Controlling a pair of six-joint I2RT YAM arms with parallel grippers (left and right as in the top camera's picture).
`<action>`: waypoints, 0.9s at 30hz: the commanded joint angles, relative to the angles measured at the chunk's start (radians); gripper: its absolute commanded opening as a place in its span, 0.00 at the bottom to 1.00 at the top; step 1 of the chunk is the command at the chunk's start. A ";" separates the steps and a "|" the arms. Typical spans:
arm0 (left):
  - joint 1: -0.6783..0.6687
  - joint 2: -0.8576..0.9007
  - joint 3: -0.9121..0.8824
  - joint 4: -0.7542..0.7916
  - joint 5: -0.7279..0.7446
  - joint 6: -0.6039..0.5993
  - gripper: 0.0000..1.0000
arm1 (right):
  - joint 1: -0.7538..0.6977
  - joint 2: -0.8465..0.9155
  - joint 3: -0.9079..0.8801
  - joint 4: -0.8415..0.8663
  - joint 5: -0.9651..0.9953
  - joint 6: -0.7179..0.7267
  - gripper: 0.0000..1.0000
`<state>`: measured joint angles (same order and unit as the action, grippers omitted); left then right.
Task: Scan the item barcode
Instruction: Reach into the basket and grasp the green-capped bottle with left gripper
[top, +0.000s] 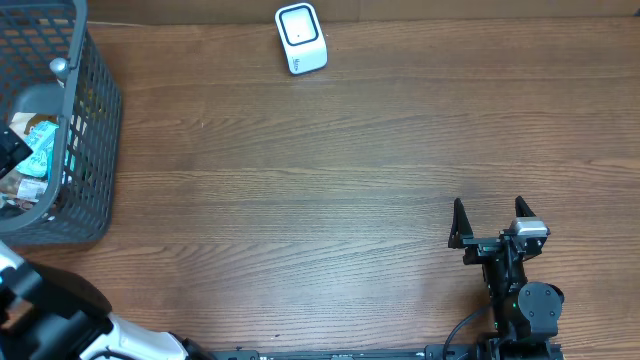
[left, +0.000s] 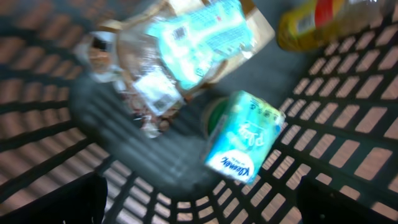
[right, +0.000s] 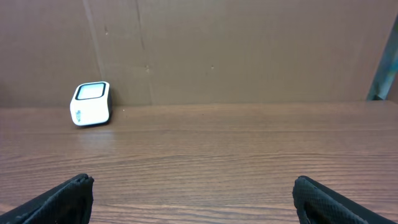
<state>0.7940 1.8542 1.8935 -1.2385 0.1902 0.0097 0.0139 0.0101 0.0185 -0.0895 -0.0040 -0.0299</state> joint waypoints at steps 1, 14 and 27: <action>0.003 0.078 0.013 -0.002 0.173 0.116 1.00 | -0.002 -0.007 -0.011 0.006 -0.008 -0.004 1.00; -0.039 0.214 0.013 -0.008 0.192 0.200 1.00 | -0.002 -0.007 -0.011 0.006 -0.008 -0.004 1.00; -0.140 0.285 0.013 -0.002 -0.051 0.192 0.99 | -0.002 -0.007 -0.011 0.006 -0.008 -0.004 1.00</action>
<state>0.6823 2.1193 1.8935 -1.2331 0.2134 0.1867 0.0135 0.0101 0.0185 -0.0895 -0.0040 -0.0299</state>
